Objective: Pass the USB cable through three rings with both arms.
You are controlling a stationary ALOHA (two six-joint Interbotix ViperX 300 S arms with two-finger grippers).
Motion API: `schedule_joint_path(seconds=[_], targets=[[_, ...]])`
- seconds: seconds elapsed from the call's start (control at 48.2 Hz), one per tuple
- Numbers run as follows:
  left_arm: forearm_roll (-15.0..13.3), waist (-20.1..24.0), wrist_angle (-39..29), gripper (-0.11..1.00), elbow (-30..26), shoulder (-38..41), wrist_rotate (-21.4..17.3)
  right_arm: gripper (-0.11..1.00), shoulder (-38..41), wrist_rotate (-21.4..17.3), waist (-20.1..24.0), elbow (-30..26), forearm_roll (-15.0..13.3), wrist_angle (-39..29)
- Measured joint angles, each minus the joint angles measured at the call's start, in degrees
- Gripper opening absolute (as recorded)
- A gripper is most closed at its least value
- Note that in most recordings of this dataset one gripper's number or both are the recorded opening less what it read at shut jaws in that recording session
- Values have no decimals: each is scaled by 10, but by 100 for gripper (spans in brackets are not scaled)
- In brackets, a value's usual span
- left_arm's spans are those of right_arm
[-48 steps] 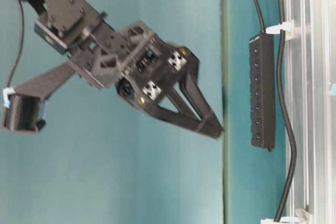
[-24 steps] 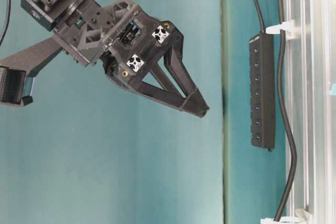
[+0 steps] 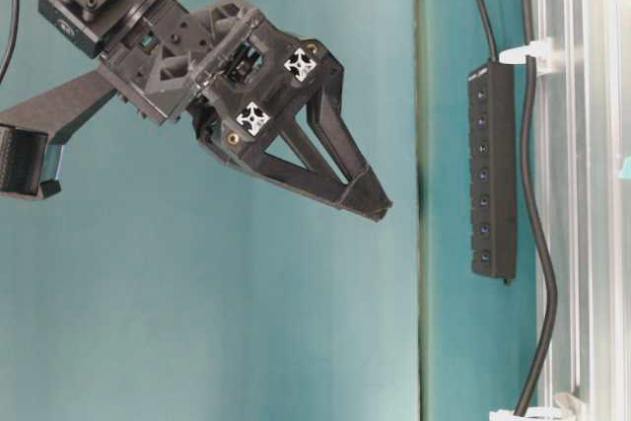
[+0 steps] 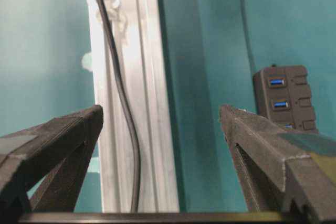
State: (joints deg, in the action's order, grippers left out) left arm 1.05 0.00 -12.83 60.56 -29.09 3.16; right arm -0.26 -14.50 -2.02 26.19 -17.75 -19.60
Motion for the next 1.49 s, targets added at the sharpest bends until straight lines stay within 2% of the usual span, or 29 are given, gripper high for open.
schedule_joint_path(seconds=[0.332,0.664,1.016,1.286,1.493], targets=[[0,-1,1,22,0,0,-1,81,-19,0,0,15,0,1],[-1,-1,0,22,0,-1,-1,81,-101,0,0,79,0,23],[0,-1,0,22,0,-1,0,81,-157,-1,0,145,0,95],[0,-1,0,22,0,-1,0,81,-162,-1,0,149,1,117],[0,-1,0,22,1,-1,1,81,-161,-2,0,149,3,173]])
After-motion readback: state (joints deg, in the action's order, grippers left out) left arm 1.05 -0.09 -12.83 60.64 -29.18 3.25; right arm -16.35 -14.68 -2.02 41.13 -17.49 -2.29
